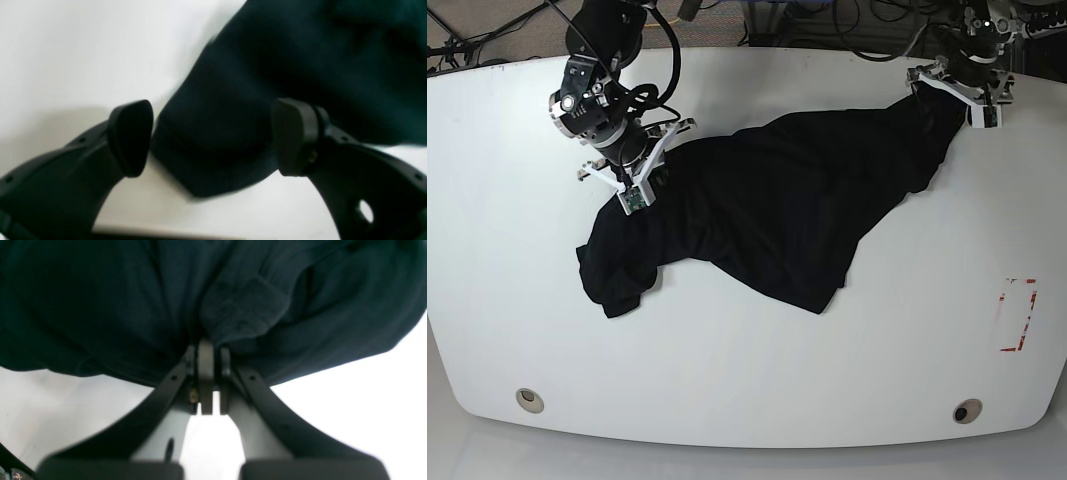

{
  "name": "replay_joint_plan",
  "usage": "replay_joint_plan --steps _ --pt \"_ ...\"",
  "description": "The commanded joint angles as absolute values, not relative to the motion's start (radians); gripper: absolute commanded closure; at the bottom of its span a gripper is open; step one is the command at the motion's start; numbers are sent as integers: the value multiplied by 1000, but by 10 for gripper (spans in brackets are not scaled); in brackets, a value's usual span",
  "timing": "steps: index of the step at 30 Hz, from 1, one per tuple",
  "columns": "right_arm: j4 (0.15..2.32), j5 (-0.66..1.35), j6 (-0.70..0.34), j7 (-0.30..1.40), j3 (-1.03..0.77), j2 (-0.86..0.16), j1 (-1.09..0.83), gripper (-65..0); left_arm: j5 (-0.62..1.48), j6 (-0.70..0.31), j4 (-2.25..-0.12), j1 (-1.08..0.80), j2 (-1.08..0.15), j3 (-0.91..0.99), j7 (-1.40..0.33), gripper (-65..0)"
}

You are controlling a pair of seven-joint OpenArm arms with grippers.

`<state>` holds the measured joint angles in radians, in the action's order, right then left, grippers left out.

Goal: Fold the T-shirt properly
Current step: 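Move both grippers down and pinch two edges of the black T-shirt, then lift the shirt with both grippers and pull it toward the robot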

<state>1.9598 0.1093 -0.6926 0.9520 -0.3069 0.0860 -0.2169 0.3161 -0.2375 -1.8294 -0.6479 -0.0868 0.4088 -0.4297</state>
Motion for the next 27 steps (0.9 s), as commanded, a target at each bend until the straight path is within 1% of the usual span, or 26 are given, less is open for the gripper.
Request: replay_joint_plan --steps 1,15,16,17,20,21,23,24,27 --pt "1995 122 -698 934 -308 85 -208 0 323 -236 -1814 -656 -94 417 -407 -522" --pt "2011 122 -698 934 -309 84 -226 0 323 -243 -1756 -656 -97 414 -403 -517" --pt "2011 122 -698 934 -309 84 -226 0 323 -243 -1758 -656 -97 414 -403 -514" --pt "2011 122 -698 934 -309 84 -226 0 323 -243 -1759 -656 -97 414 -403 -497" --pt "2011 122 -698 934 -309 84 -226 0 323 -243 -1758 -656 -97 414 -404 -322" --pt "2011 122 -698 934 -309 84 -223 0 323 -243 -1755 -654 -97 412 -406 -215" --pt "2014 122 -698 934 -309 84 -223 0 323 -243 -1755 -644 -99 412 -407 -64" --pt "2017 122 -698 934 -309 84 -222 0 321 -243 -1755 -631 -99 412 -410 0" --pt "2026 122 -698 934 -308 84 -219 0 278 -242 -1762 -611 -99 412 -437 0"
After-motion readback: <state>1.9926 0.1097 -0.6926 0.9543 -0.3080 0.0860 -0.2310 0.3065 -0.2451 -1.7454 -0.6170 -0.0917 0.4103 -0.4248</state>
